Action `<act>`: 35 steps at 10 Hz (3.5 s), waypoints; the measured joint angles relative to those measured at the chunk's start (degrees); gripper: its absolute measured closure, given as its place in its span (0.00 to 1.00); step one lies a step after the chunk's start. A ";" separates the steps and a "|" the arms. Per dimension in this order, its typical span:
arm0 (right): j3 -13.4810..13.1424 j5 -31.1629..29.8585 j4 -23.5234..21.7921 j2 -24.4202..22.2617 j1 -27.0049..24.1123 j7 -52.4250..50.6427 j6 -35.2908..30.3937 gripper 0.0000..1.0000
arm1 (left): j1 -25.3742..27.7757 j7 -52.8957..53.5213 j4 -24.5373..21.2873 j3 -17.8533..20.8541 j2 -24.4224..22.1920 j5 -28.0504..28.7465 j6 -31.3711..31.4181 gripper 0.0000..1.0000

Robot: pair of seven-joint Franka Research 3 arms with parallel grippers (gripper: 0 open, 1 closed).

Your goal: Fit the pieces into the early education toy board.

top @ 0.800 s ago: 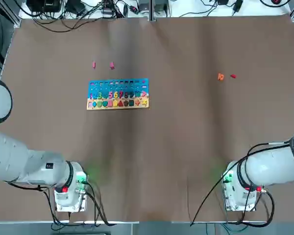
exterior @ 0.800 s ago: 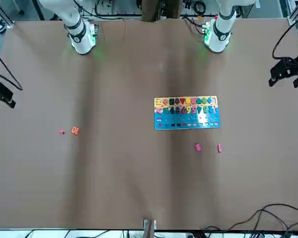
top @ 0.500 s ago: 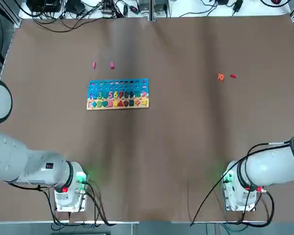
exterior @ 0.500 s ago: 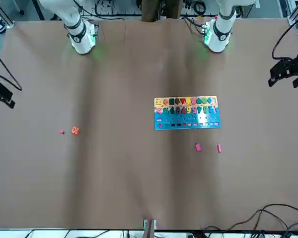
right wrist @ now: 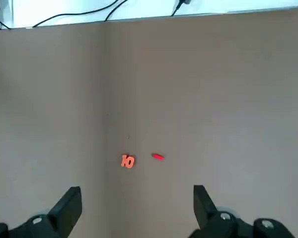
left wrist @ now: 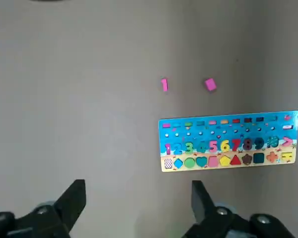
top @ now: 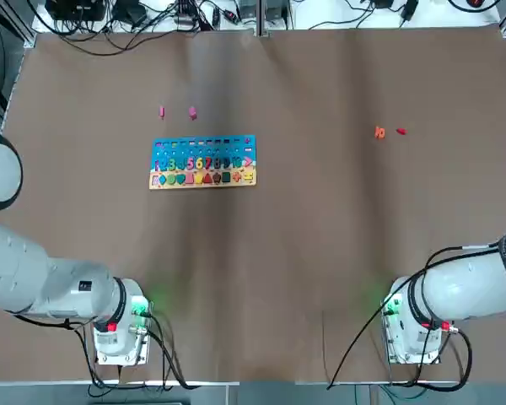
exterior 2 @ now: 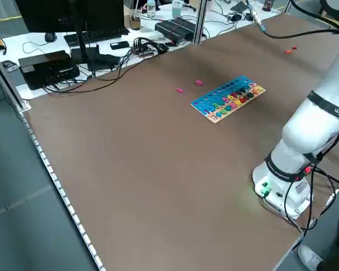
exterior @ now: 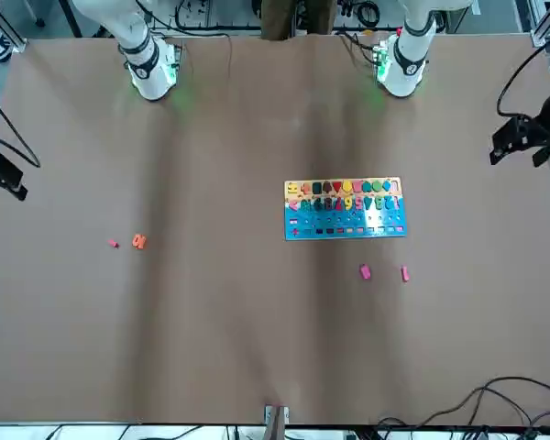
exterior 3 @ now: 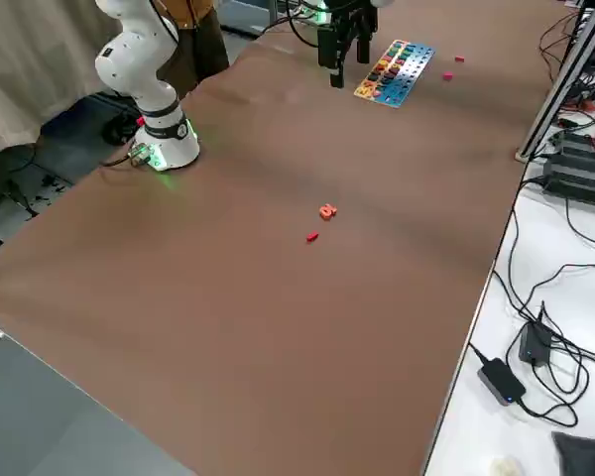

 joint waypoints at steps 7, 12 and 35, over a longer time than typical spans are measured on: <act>0.07 0.00 -0.98 1.80 0.24 -0.03 -1.00 0.01 | 0.01 0.01 -31.40 -0.21 -4.43 0.09 24.67 0.33; -0.08 0.00 -2.91 4.74 0.25 0.00 -0.94 0.01 | 0.14 0.01 -44.84 -0.20 1.06 0.84 45.43 0.51; 0.15 7.38 -35.22 22.99 5.25 8.65 46.15 0.07 | -3.49 -8.04 -47.53 -0.68 18.15 1.57 56.31 0.99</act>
